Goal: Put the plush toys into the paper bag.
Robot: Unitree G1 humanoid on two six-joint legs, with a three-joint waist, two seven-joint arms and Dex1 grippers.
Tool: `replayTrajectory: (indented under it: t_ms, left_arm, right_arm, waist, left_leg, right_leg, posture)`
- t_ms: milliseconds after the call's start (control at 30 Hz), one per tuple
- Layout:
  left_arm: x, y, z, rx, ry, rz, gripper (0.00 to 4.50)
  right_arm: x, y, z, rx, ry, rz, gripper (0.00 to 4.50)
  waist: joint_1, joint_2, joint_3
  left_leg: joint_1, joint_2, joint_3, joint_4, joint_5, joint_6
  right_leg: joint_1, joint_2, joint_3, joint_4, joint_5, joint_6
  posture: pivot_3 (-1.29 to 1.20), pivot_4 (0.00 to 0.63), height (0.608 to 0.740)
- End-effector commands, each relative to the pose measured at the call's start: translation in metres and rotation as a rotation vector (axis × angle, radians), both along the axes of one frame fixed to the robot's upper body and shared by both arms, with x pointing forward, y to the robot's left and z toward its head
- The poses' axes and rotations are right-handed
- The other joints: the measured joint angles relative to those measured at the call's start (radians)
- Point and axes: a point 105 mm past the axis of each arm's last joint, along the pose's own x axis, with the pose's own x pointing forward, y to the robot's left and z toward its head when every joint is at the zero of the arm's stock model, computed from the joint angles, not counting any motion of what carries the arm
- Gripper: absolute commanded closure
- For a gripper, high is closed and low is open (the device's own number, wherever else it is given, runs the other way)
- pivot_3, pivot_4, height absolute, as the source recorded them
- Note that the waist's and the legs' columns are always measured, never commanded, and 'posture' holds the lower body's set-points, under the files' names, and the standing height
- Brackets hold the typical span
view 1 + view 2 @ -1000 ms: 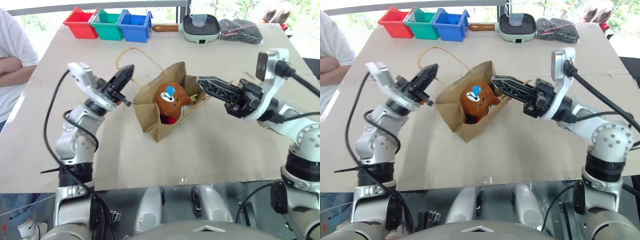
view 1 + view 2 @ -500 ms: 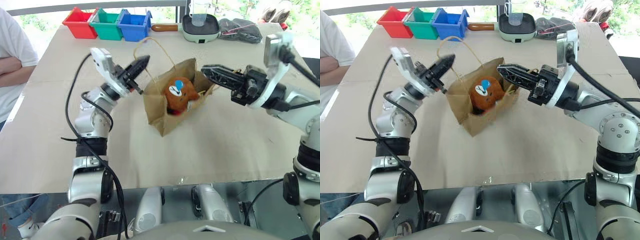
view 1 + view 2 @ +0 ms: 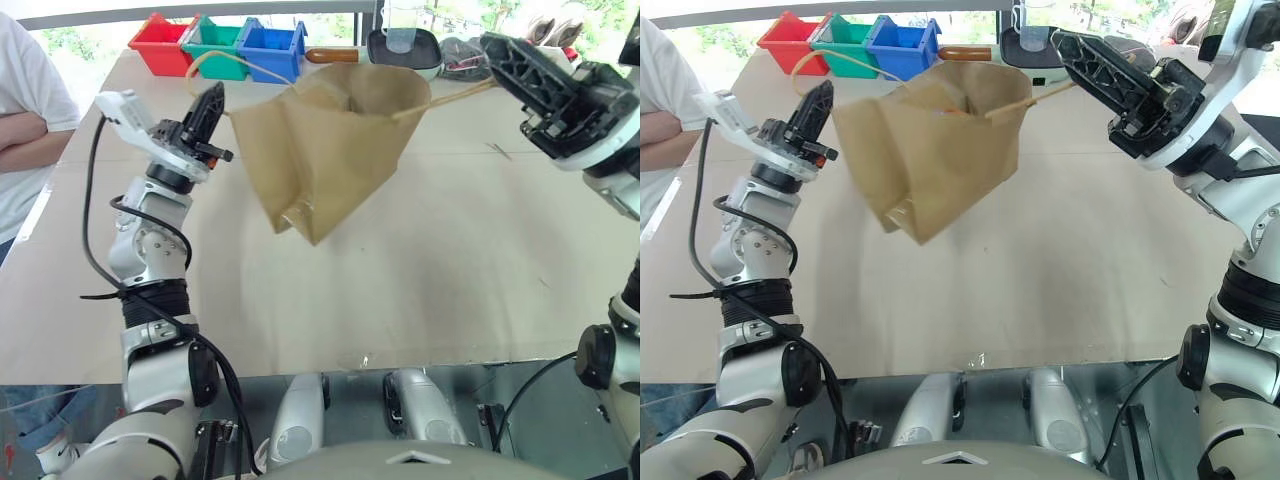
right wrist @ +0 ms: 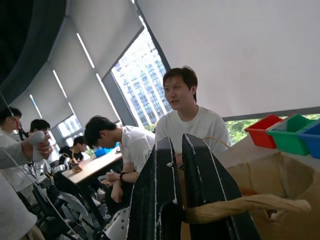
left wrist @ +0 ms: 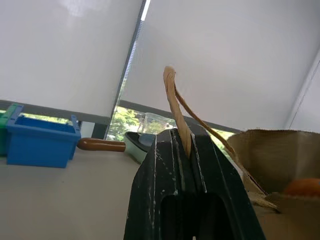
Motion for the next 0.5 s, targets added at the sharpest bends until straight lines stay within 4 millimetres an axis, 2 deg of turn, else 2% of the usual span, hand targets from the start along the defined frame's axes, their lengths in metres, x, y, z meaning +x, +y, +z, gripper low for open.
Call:
replayTrajectory:
  t_ms: [33,100,167,233,300,400,500]
  left_arm:
    - [-0.001,0.031,0.007,-0.056,0.012,0.111,4.50]
    - [-0.005,0.018,0.012,0.029,-0.025,0.067,4.50]
    - [-0.014,-0.016,0.020,0.183,-0.095,-0.035,4.50]
    - [-0.031,-0.075,0.025,0.271,-0.171,-0.222,4.50]
    - [-0.039,-0.101,0.017,0.304,-0.183,-0.300,4.50]
    - [-0.039,-0.104,-0.001,0.366,-0.143,-0.296,4.50]
    - [-0.039,-0.101,0.005,0.389,-0.165,-0.289,4.50]
  right_arm:
    - [-0.004,-0.019,0.013,0.067,-0.041,-0.044,4.45]
    - [-0.003,-0.017,0.009,0.045,-0.034,-0.053,4.45]
    - [-0.004,-0.002,-0.003,-0.066,-0.037,-0.044,4.45]
    - [-0.007,0.035,-0.033,-0.223,-0.030,0.023,4.45]
    - [-0.009,0.060,-0.054,-0.298,-0.034,0.068,4.45]
    - [-0.008,0.073,-0.058,-0.301,-0.054,0.079,4.45]
    - [-0.008,0.073,-0.068,-0.374,-0.079,0.065,4.45]
  waist:
    - [0.000,0.000,0.000]
    - [0.001,0.000,0.000]
    - [0.005,0.000,0.000]
    - [0.008,0.000,0.000]
    - [0.009,0.000,0.000]
    - [0.000,0.001,0.000]
    - [-0.005,0.001,0.000]
  left_leg:
    - [0.000,0.000,0.000,0.000,0.000,0.000]
    - [0.000,0.000,0.000,0.000,0.000,0.000]
    - [-0.001,0.000,0.000,0.000,0.000,0.000]
    - [-0.001,-0.001,0.000,0.000,0.000,0.000]
    - [-0.001,0.000,0.000,0.000,0.000,0.000]
    - [0.000,0.000,0.000,0.000,0.000,0.000]
    - [0.001,0.000,0.000,0.000,0.000,0.000]
  right_leg:
    - [0.000,0.000,0.000,0.000,0.000,0.000]
    - [0.000,0.000,0.000,0.000,0.000,0.000]
    - [0.000,0.000,0.000,-0.001,0.000,0.000]
    - [0.000,-0.001,0.000,-0.001,0.000,0.000]
    - [0.000,-0.001,0.000,-0.001,0.000,0.000]
    - [0.000,-0.001,0.000,0.001,0.000,0.000]
    - [0.000,0.001,0.001,0.001,0.000,0.000]
  posture:
    - [0.00,0.150,0.740]
    - [0.00,0.150,0.740]
    - [0.00,0.150,0.740]
    - [0.00,0.150,0.740]
    - [0.00,0.150,0.740]
    - [0.00,0.150,0.740]
    - [0.00,0.150,0.740]
